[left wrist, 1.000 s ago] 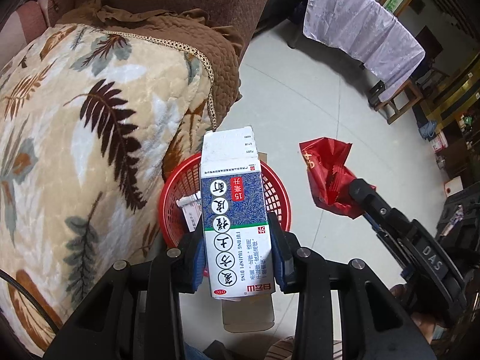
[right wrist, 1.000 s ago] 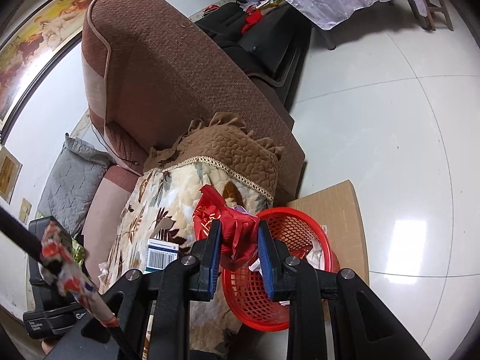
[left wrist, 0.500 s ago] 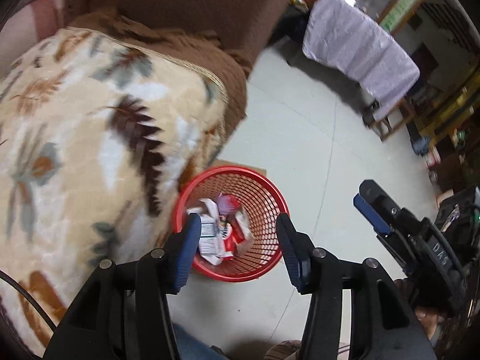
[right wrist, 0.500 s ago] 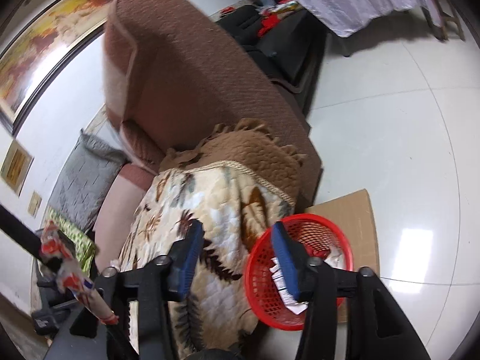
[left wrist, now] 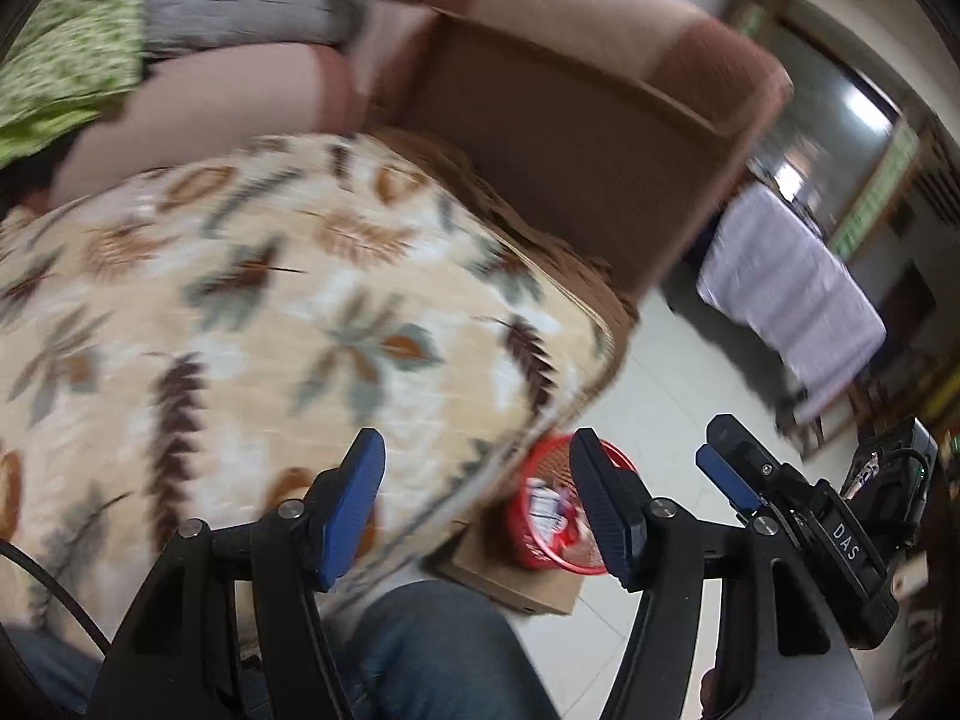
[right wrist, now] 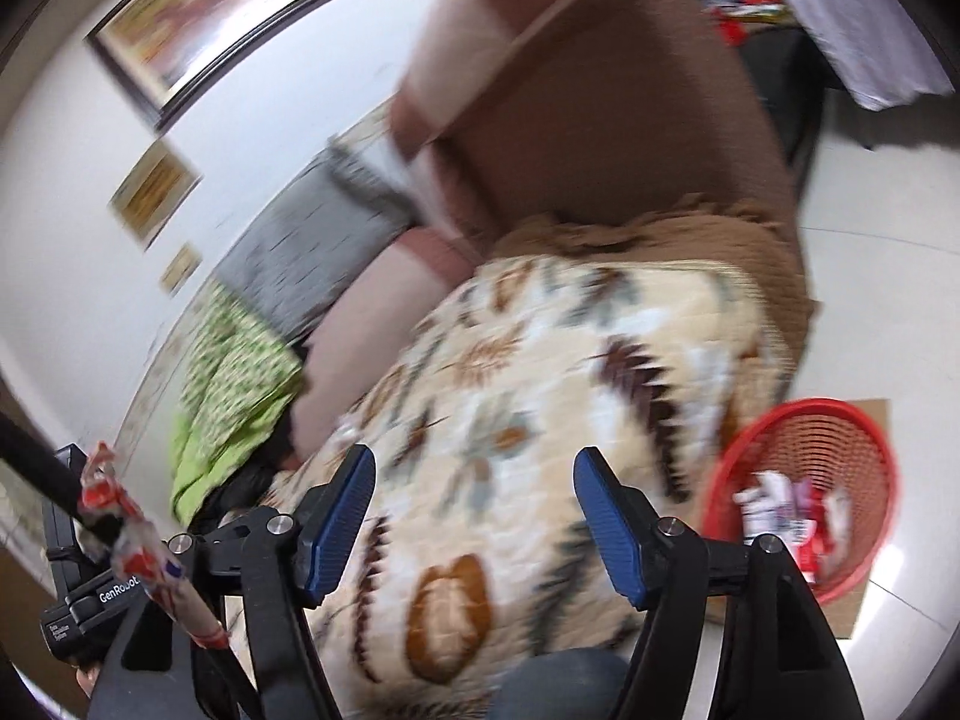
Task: Collect trash
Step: 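Move both open tools back over the remaining items on the bed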
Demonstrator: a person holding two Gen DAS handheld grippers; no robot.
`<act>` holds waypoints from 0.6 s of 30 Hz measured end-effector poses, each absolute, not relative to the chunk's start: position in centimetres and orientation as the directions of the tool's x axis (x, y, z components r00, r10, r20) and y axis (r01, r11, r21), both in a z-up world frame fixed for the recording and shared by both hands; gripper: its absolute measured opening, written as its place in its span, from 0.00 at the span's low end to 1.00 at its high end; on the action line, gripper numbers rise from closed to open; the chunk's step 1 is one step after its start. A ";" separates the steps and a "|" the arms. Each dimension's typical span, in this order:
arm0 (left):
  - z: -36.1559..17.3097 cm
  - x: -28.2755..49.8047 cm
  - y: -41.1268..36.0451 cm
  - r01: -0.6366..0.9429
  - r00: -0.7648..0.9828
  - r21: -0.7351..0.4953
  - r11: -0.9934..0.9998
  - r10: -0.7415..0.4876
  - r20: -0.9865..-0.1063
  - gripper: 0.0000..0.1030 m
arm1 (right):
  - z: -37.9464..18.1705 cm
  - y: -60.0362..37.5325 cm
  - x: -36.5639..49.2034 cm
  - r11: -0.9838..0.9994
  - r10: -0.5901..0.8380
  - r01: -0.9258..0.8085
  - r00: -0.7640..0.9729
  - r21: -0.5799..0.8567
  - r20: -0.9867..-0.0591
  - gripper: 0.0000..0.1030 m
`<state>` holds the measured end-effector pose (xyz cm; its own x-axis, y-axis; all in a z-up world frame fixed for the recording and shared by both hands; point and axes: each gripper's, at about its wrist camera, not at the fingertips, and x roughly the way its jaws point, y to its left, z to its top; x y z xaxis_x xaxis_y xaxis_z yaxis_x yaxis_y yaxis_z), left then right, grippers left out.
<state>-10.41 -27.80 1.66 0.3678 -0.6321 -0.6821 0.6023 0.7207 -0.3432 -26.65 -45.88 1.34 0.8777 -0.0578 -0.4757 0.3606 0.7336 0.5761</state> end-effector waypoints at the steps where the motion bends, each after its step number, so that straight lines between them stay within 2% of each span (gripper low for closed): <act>1: 2.1 -10.0 -26.3 0.587 0.385 -0.351 0.730 -0.633 -0.672 0.61 | 1.8 -44.8 -25.5 0.751 -0.034 0.336 0.879 0.569 -0.475 0.72; 11: 4.0 -7.0 -13.6 0.441 0.563 -0.347 0.828 -0.556 -0.611 0.62 | 3.1 -35.6 -14.4 0.831 0.168 0.141 0.858 0.537 -0.485 0.72; 18: 4.1 -3.5 -6.6 0.313 0.647 -0.325 0.892 -0.451 -0.615 0.62 | 2.0 -30.9 -7.1 0.855 0.219 0.100 0.821 0.510 -0.527 0.75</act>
<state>-3.48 -6.59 4.14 0.6471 -0.4507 -0.6149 0.3129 0.8925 -0.3249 -7.06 -30.89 2.01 0.8211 0.2188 -0.5272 0.0996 0.8546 0.5097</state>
